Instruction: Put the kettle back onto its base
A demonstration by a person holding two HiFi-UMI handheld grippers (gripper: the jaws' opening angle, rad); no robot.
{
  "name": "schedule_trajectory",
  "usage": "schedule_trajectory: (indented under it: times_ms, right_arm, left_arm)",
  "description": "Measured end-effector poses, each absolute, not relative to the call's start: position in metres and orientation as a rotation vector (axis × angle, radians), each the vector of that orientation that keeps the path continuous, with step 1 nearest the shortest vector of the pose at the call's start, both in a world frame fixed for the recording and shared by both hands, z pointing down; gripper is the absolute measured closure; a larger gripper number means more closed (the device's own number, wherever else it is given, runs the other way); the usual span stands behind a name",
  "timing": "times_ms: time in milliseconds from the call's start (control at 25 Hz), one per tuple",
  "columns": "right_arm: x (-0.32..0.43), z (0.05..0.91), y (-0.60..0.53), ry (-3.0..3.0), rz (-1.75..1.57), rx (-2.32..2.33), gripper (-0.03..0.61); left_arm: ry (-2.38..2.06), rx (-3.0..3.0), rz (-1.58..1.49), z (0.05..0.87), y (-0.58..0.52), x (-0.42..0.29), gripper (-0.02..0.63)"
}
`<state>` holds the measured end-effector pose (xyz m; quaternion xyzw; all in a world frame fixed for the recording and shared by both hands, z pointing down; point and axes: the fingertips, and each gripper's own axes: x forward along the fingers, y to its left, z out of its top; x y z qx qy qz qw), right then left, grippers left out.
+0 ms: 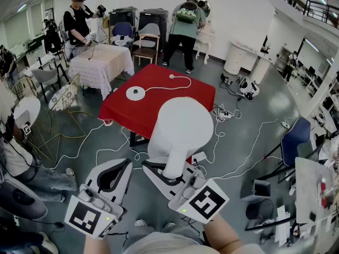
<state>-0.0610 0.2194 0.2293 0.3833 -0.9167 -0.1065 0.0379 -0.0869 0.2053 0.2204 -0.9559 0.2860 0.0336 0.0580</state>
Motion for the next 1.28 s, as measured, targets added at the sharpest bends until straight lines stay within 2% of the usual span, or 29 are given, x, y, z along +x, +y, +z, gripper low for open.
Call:
schedule_trajectory:
  times_ms: [1280]
  right_arm:
    - [-0.102,0.239,0.17,-2.745,-0.368,1.24,0.572]
  left_arm:
    - [0.781,-2.919,0.075,0.231,0.15,-0.126,0.603]
